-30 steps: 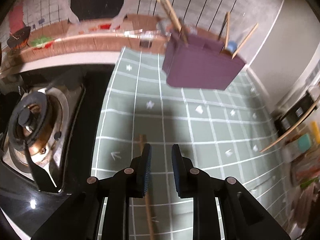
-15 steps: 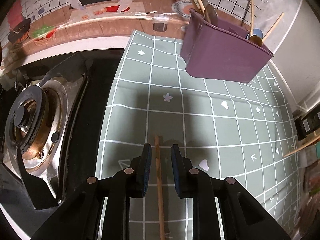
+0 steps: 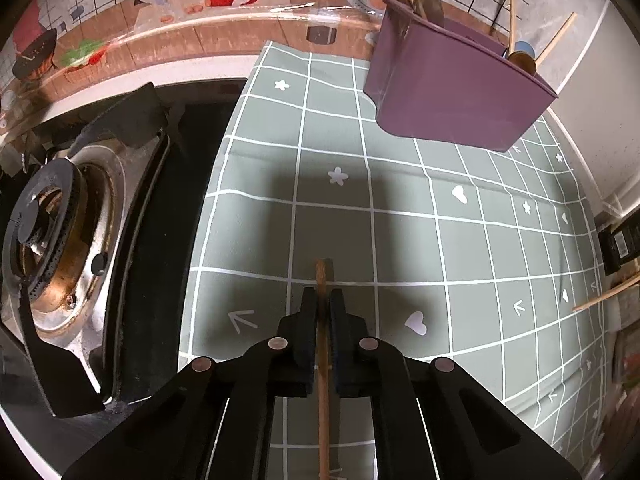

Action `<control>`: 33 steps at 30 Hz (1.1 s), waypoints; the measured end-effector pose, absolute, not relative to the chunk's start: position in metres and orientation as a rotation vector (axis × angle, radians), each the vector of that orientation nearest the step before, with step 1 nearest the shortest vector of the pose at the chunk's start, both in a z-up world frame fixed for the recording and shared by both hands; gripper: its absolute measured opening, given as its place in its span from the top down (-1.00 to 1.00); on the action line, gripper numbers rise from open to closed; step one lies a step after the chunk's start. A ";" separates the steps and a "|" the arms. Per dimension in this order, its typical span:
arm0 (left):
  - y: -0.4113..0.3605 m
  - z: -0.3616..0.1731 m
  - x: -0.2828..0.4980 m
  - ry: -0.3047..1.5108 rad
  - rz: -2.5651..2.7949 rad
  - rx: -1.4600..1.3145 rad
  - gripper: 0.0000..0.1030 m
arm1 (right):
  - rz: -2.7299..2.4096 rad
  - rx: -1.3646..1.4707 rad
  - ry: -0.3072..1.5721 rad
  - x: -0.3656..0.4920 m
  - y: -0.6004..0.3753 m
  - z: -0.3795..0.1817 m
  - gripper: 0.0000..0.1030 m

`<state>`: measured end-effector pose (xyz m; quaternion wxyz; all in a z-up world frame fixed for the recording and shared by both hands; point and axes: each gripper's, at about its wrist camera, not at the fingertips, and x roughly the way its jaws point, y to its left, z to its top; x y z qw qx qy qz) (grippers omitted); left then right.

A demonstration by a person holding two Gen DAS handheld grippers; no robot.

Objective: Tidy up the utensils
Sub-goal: 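Carry both held chopsticks up toward the purple caddy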

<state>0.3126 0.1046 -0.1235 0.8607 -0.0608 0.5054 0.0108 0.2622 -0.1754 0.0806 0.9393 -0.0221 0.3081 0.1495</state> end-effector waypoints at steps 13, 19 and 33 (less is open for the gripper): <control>0.109 -0.108 0.296 0.971 -0.015 -0.217 0.91 | 0.307 -0.041 0.626 0.257 -0.174 0.084 0.90; 0.101 -0.062 0.267 0.814 -0.057 -0.234 0.91 | 0.308 -0.041 0.624 0.254 -0.173 0.086 0.90; 0.070 0.070 0.244 0.476 -0.181 -0.190 0.91 | 0.318 -0.030 0.593 0.267 -0.165 0.114 0.90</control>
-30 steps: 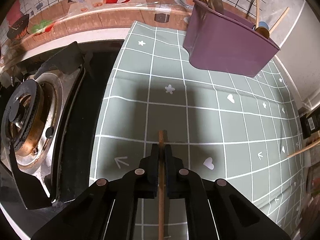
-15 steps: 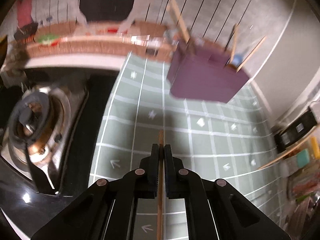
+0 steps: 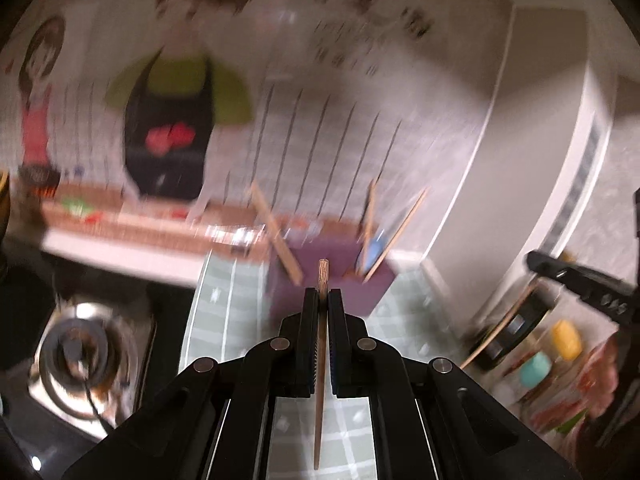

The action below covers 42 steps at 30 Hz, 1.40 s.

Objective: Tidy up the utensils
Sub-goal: 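Lower both chopsticks into the purple caddy and open both grippers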

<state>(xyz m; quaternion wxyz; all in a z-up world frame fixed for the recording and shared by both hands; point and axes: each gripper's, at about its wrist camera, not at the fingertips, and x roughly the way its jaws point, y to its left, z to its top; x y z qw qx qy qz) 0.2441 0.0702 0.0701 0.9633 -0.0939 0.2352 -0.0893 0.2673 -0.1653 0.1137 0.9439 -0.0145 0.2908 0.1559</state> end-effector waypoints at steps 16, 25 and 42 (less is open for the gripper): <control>0.060 0.214 0.298 0.090 -0.187 -0.179 0.91 | 0.303 -0.034 0.355 0.336 -0.148 0.252 0.90; 0.060 0.163 0.364 0.144 -0.146 -0.223 0.91 | 0.273 -0.061 0.424 0.395 -0.135 0.207 0.90; 0.069 0.056 0.433 0.367 -0.106 -0.276 0.91 | 0.319 -0.033 0.640 0.468 -0.126 0.108 0.90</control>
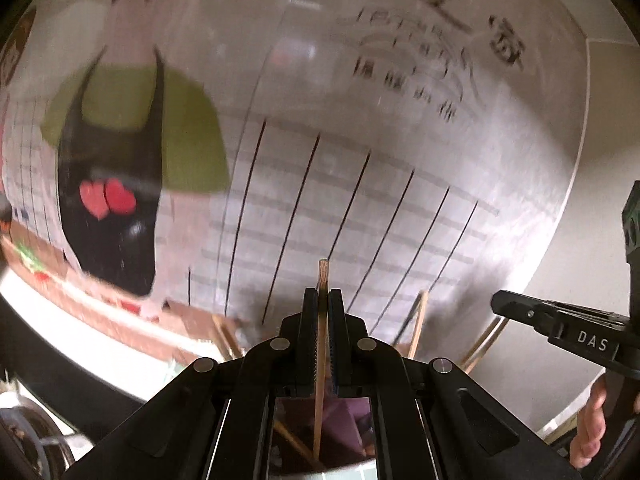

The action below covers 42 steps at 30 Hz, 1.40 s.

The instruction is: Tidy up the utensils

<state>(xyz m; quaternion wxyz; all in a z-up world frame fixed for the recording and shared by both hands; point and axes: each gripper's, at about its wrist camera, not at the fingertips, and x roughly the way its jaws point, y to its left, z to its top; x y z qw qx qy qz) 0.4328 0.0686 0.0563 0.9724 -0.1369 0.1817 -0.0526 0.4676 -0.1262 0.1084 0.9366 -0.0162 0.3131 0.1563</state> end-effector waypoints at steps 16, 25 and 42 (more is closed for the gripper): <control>0.060 0.053 0.422 0.485 -0.140 -0.223 0.78 | 0.351 -0.009 0.669 0.460 -0.135 0.086 0.84; 0.057 0.073 0.343 0.491 -0.016 -0.120 0.21 | 0.312 -0.034 0.499 0.381 -0.154 0.113 0.41; 0.024 0.017 0.174 0.522 0.095 0.011 0.11 | 0.223 0.013 0.530 0.211 -0.164 0.042 0.27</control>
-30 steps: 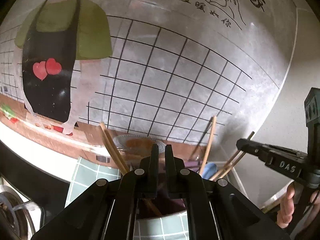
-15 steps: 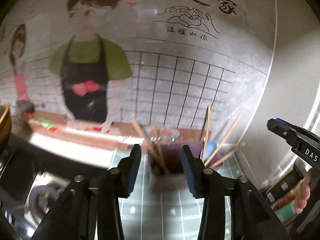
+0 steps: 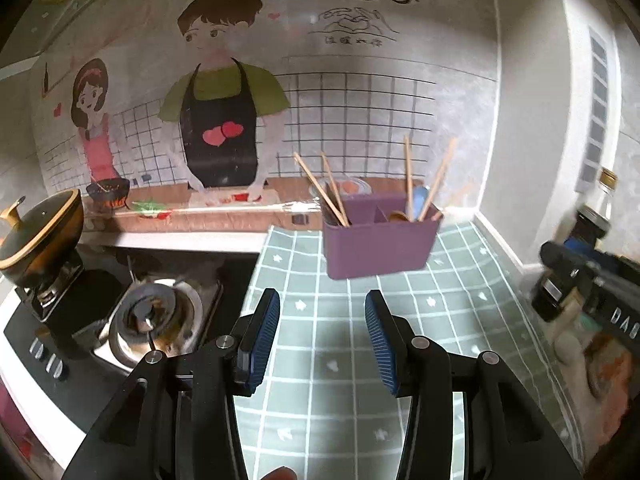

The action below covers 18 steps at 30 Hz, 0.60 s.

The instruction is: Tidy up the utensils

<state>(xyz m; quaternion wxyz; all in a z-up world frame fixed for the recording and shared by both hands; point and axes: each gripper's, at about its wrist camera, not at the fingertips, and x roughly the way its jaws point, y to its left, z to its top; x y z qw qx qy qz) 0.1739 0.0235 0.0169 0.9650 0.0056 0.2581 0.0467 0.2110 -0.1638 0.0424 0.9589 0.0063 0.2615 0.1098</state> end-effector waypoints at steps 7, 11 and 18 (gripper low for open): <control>0.014 0.018 0.154 0.519 0.074 -0.006 0.11 | 0.234 -0.005 0.502 0.179 -0.164 0.037 0.27; 0.010 0.018 0.148 0.511 0.071 0.001 0.11 | 0.233 -0.049 0.478 0.169 -0.156 0.036 0.27; 0.006 0.019 0.144 0.514 0.061 0.003 0.11 | 0.249 -0.051 0.489 0.166 -0.154 0.032 0.27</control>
